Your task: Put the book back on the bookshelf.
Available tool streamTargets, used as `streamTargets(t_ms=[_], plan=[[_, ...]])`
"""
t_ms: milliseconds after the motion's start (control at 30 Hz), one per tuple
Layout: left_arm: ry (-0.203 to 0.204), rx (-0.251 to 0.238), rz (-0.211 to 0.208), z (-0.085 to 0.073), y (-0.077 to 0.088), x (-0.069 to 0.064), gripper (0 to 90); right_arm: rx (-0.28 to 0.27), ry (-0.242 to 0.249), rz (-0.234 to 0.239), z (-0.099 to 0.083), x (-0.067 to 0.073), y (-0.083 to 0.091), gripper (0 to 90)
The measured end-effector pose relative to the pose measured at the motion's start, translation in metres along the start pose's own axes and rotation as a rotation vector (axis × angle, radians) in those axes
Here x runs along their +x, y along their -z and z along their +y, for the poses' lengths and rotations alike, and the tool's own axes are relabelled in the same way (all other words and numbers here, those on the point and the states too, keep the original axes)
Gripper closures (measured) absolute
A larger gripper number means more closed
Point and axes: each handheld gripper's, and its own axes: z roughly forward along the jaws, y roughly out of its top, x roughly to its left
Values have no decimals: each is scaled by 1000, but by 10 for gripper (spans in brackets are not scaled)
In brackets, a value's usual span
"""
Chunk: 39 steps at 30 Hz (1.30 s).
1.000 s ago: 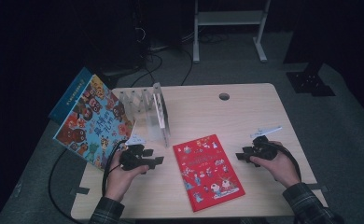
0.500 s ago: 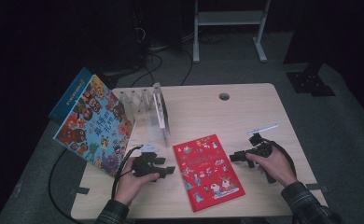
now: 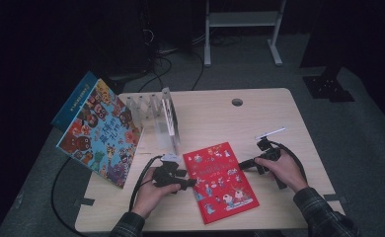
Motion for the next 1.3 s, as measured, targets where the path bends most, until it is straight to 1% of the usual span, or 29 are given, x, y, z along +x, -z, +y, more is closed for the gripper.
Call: streamTargets(t_ms=[67,133,200,300,367,433,467,533,567,600,700,833,900,933,1033,1067,1167,1300], plan=[[-10,21,3,3,-4,0,395,10,4,-6,0,0,-1,639],[-17,26,9,5,-6,0,392,10,2,1,0,-1,0,640],[-15,21,9,8,-9,1,394,10,-5,5,0,-1,1,643],[-19,15,8,11,-13,1,396,27,-13,4,-1,-2,-1,649],[-34,22,13,15,-15,2,396,31,-15,6,-1,-2,-1,648],[-27,9,13,16,-18,2,396,30,-15,-5,-1,-3,0,649],[-30,10,8,17,-19,3,397,27,-16,-3,-1,-4,1,650],[-36,13,19,17,-20,6,396,27,-25,-2,-1,-5,2,652],[-38,18,12,17,-20,7,403,30,-29,-2,-1,-6,2,654],[-25,16,6,17,-20,7,399,32,-32,-1,-2,-6,2,655],[-18,11,-4,17,-20,8,389,33,-43,0,-1,-6,2,660],[-20,11,-2,16,-20,7,386,40,-95,11,-1,-11,1,678],[-22,15,0,17,-20,7,385,60,-121,14,-1,-12,-1,690],[-22,14,0,17,-20,7,384,62,-145,27,-1,-13,-2,690],[-31,18,2,16,-20,7,384,64,-156,33,0,-15,-2,703],[-26,14,2,16,-20,7,385,63,-156,34,0,-16,-2,705],[-23,9,-1,16,-20,7,386,68,-131,13,1,-12,-2,708],[-22,8,-4,16,-20,8,386,64,-126,8,1,-9,-1,704]])
